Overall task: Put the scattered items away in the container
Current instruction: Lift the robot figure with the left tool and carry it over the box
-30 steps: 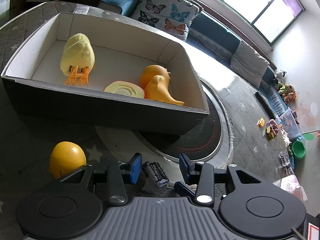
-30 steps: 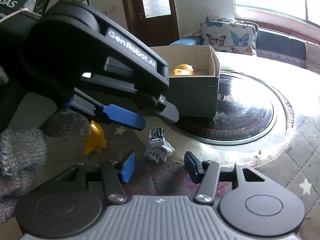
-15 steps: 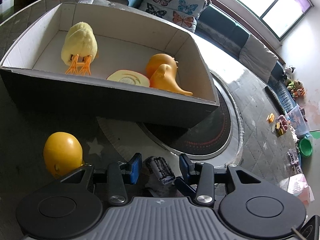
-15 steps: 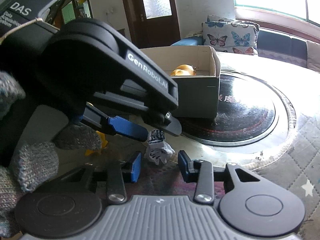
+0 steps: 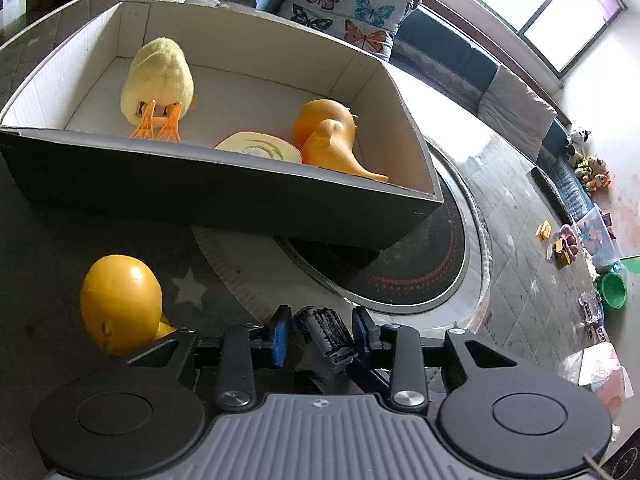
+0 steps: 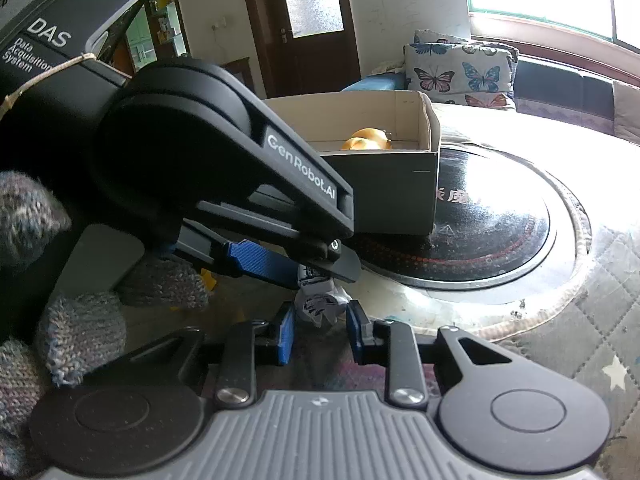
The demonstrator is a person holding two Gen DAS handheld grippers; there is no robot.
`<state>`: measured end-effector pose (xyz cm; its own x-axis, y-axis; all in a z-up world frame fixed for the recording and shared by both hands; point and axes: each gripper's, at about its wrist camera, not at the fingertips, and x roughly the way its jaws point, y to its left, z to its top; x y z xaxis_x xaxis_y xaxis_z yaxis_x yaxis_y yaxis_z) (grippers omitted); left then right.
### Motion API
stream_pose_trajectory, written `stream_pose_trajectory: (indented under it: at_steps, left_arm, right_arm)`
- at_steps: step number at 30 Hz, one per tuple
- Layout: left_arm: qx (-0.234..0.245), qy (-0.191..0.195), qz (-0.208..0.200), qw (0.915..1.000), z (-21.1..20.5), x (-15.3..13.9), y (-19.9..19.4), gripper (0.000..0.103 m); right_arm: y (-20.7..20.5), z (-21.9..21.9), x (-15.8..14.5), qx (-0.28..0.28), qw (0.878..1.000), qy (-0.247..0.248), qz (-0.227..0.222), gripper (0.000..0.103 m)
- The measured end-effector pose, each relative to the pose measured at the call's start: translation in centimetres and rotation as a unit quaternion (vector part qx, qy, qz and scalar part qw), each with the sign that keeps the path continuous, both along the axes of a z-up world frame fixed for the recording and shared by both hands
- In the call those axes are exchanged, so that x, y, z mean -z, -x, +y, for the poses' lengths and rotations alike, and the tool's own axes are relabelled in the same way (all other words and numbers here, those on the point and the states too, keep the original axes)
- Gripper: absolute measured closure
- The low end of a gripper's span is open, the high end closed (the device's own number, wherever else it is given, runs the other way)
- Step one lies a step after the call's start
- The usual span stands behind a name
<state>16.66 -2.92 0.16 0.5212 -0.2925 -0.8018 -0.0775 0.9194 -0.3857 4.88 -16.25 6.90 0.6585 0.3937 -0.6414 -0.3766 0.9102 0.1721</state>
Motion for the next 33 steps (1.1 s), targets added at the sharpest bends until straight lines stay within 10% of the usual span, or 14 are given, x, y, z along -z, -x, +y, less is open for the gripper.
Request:
stream_pose_trajectory:
  at_steps: [33]
  left_arm:
    - [-0.021,0.016,-0.064,0.9976,1.8,-7.2,0.1,0.068]
  right_arm:
    - [-1.1,1.0,-5.5,-0.013,0.997,-0.009,-0.074,0.078]
